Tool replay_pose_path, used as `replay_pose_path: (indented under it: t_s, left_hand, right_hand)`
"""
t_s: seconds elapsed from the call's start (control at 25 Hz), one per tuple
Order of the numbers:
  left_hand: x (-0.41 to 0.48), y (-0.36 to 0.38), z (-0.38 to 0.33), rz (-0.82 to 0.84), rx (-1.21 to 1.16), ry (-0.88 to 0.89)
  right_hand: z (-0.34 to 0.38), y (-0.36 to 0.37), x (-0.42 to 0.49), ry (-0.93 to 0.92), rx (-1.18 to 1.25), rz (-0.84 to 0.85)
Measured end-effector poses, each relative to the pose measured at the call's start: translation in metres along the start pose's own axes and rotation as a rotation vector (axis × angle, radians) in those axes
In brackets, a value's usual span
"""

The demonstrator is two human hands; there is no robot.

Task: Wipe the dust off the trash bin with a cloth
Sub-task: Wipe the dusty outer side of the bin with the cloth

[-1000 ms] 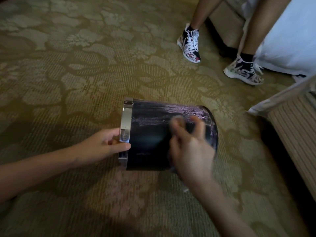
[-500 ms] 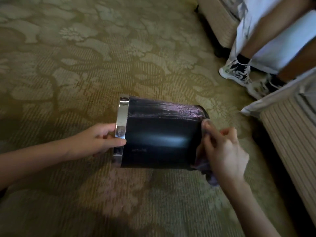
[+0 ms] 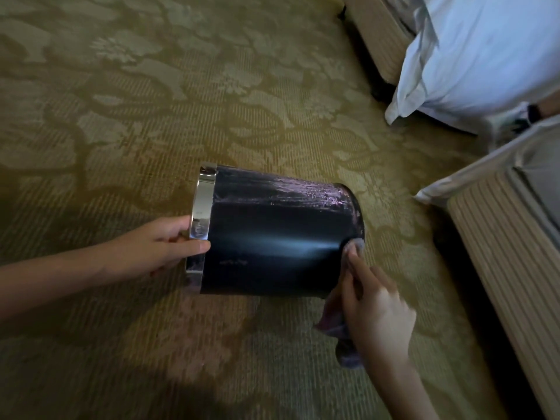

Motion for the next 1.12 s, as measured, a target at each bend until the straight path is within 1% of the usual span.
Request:
replay_pose_path:
  t_s: [0.08,0.2,0.28,0.36,0.44,0.56,0.64,0.76,0.8,0.84,0.88,0.92,0.96,1.04,1.08,1.12]
  left_hand:
    - [0.002,0.0,-0.002,0.012,0.002,0.011]
    - [0.001,0.001,-0.007,0.026,0.03,0.031]
    - [0.002,0.001,-0.009,0.014,0.028,0.056]
    - [0.002,0.003,-0.013,-0.008,0.002,0.075]
    - [0.004,0.002,-0.012,-0.017,-0.01,0.077]
    - [0.003,-0.003,-0.013,-0.013,0.023,0.068]
    - [0.005,-0.006,-0.013,-0.008,0.043,0.066]
    - [0.006,-0.006,-0.02,-0.019,0.035,0.086]
    - [0.006,-0.007,-0.02,-0.028,0.044,0.093]
    - [0.005,-0.007,-0.019,-0.029,0.065,0.091]
    - [0.005,-0.006,-0.018,-0.017,0.082,0.082]
    - [0.005,-0.006,-0.017,-0.008,0.096,0.078]
    - [0.004,-0.006,-0.017,-0.015,0.112,0.068]
    - [0.004,-0.005,-0.016,-0.03,0.142,0.05]
    - [0.003,-0.005,-0.014,-0.043,0.156,0.043]
    - [0.003,-0.005,-0.013,-0.051,0.16,0.035]
  right_hand:
    - [-0.003,0.003,-0.003,0.015,0.018,0.016]
    - [0.002,-0.006,0.009,-0.007,0.051,-0.035]
    - [0.009,-0.014,0.028,-0.01,0.024,-0.044]
    - [0.019,-0.021,0.055,0.004,-0.032,0.007]
    - [0.029,-0.024,0.078,0.029,-0.064,0.102]
    - [0.045,-0.027,0.085,0.036,-0.096,0.183]
    - [0.079,-0.02,0.078,-0.063,-0.102,0.175]
    - [0.159,-0.004,0.058,-0.357,-0.028,0.191]
    - [0.171,-0.002,0.055,-0.425,-0.017,0.19]
    - [0.168,-0.003,0.057,-0.442,-0.013,0.187]
    - [0.152,-0.005,0.063,-0.401,-0.032,0.187]
    - [0.125,-0.008,0.069,-0.319,-0.077,0.191]
    - [0.092,-0.012,0.076,-0.209,-0.116,0.188]
    - [0.039,-0.025,0.083,-0.006,-0.104,0.192]
    - [0.026,-0.029,0.083,0.045,-0.081,0.189]
    - [0.025,-0.03,0.083,0.053,-0.075,0.178]
Point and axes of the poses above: each hand's wrist, its own x-axis towards the middle knuckle, its own y-axis out of the palm, z = x × y, the point moved 7 cm from there along x, towards the middle knuckle, and after that the axes turned 11 degrees about z, right-handed, at the moved point
